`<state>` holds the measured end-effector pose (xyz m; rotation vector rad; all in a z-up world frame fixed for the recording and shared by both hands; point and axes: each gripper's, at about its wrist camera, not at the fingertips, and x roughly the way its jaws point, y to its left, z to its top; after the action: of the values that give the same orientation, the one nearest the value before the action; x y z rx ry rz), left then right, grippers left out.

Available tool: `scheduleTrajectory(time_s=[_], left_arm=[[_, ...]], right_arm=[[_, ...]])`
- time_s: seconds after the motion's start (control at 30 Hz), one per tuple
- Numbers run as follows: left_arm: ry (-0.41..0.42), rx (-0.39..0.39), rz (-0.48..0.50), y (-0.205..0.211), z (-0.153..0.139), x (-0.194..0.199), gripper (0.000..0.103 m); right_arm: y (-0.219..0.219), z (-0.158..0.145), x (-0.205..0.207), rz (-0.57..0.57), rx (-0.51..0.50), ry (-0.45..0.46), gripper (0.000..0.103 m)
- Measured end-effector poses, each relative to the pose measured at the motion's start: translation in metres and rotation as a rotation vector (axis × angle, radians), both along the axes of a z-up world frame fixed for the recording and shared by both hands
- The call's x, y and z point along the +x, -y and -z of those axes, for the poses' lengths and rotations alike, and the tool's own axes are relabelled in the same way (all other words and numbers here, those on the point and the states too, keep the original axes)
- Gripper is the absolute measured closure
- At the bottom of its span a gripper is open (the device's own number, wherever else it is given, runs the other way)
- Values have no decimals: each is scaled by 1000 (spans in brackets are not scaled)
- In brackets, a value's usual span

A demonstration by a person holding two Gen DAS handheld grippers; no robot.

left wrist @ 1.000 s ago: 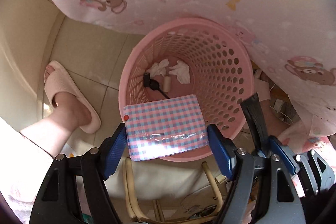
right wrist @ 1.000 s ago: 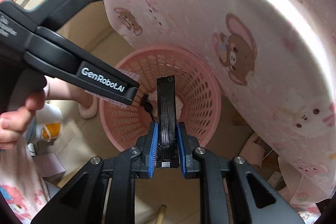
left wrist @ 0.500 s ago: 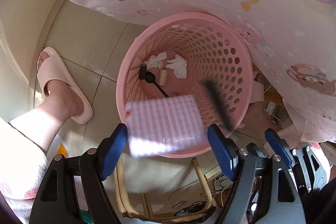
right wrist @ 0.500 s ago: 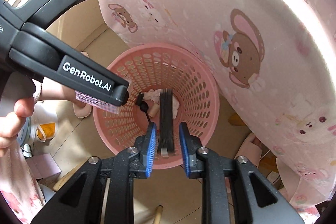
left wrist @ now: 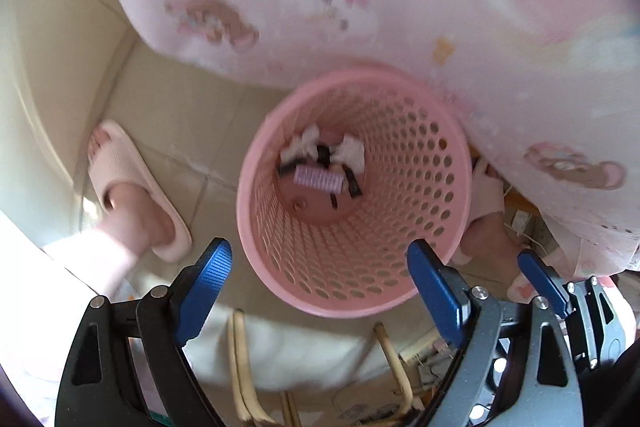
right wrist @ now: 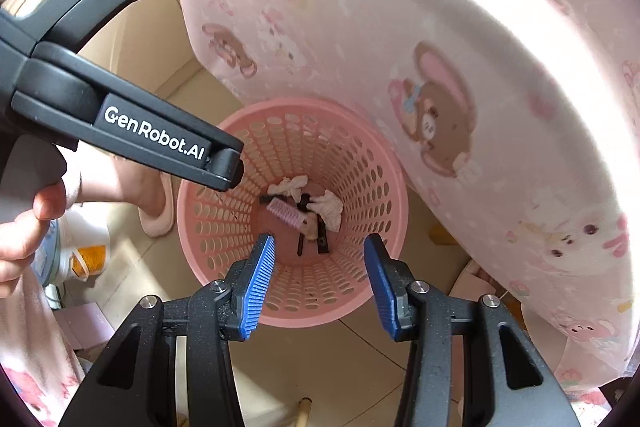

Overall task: Collect trash
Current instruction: 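Raise both tools back toward the hair tie on the seat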

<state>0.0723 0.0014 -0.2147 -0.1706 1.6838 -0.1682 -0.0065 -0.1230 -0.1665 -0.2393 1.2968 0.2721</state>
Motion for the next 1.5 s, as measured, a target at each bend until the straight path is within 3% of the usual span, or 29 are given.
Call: scheduleTrajectory(time_s=[0.33, 0.47, 0.63, 0.73, 0.9, 1.0, 1.2, 1.5], left_arm=[[478, 111, 35, -11, -106, 4, 15], [597, 73, 30, -18, -137, 0, 15], [736, 62, -6, -33, -167, -4, 12], [783, 59, -1, -31, -177, -1, 9], [793, 75, 46, -21, -180, -4, 6], [827, 73, 65, -15, -185, -12, 6], [905, 59, 39, -17, -199, -17, 2], [936, 53, 5, -19, -206, -15, 2]], right_arm=[[8, -48, -5, 41, 82, 144, 53], [18, -69, -6, 82, 121, 217, 53], [26, -81, -5, 104, 138, 244, 53], [26, -89, -8, 94, 157, 281, 53], [23, -96, -12, 91, 159, 336, 53], [28, -102, -13, 140, 166, 379, 53], [39, -112, -12, 200, 195, 439, 53], [43, -131, -7, 221, 168, 544, 47]])
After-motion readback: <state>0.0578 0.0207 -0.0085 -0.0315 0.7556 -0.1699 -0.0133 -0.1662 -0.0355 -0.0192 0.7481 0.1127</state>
